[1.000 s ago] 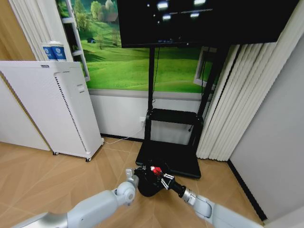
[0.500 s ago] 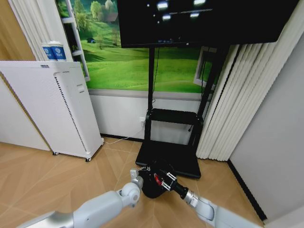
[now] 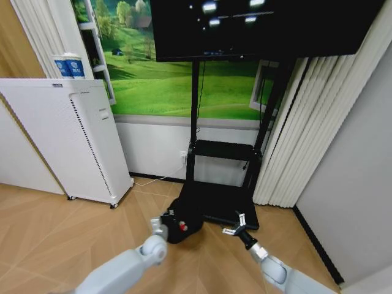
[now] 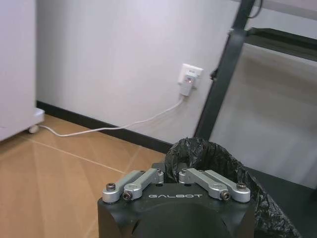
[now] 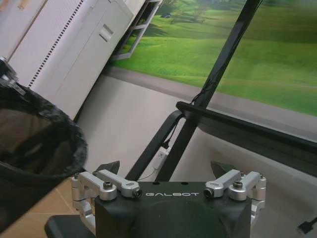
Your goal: Pick up the trash bin and place the garbage on the floor into it.
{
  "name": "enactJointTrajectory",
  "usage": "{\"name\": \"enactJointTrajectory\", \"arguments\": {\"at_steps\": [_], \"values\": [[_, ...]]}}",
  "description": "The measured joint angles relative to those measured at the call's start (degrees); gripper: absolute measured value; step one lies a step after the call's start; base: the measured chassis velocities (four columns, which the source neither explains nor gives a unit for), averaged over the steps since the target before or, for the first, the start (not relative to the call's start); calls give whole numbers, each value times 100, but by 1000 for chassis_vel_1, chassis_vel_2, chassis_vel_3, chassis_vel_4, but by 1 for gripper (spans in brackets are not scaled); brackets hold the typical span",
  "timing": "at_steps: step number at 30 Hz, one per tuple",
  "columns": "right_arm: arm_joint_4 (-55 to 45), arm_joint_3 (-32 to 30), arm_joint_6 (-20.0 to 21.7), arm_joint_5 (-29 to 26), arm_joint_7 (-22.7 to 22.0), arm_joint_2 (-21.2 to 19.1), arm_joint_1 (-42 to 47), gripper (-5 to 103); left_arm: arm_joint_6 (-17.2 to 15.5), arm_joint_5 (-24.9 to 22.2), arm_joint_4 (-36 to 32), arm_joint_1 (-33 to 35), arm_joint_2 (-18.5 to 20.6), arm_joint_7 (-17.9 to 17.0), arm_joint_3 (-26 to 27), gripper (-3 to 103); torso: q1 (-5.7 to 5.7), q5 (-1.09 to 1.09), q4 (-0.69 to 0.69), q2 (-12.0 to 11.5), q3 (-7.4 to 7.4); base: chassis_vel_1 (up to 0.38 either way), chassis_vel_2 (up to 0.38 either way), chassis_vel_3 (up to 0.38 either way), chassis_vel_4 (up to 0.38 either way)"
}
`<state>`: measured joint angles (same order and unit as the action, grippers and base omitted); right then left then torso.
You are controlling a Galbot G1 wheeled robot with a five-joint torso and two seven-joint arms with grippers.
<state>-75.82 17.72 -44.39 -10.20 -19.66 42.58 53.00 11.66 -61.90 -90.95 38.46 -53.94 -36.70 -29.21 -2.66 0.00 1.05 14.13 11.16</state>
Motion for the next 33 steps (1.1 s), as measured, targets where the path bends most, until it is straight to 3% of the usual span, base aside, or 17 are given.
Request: {"name": "enactJointTrajectory", "arguments": {"at_steps": [4,7,14,25,32,33], "values": [[195,-341,-90,118,48,35,150,100,-19,9,-190,243,291,6,252,8,0,0,0,0,0,0,0,0,0],[137,-935,-130,251,54,-64,597,100,-52,97,-450,708,639,41,657,8,0,0,1,0,0,0,0,0,0],[-25,-1352,-134,594,-152,-89,984,100,-73,254,-590,1039,642,48,849,8,-1,-1,2,-1,1,119,-23,-164,20],[-109,-1455,-136,899,-305,62,1135,100,-132,432,-1036,1622,607,-88,1191,8,2,1,1,0,-1,402,-9,-393,6],[197,-1232,-136,1185,-445,276,916,100,-134,610,-1528,2331,822,-18,1847,8,3,3,1,0,-1,380,182,-395,-175],[330,-1134,-137,1194,-489,344,828,100,-117,640,-1544,2430,840,12,1946,8,2,-5,1,0,0,358,318,-320,-342]]}}
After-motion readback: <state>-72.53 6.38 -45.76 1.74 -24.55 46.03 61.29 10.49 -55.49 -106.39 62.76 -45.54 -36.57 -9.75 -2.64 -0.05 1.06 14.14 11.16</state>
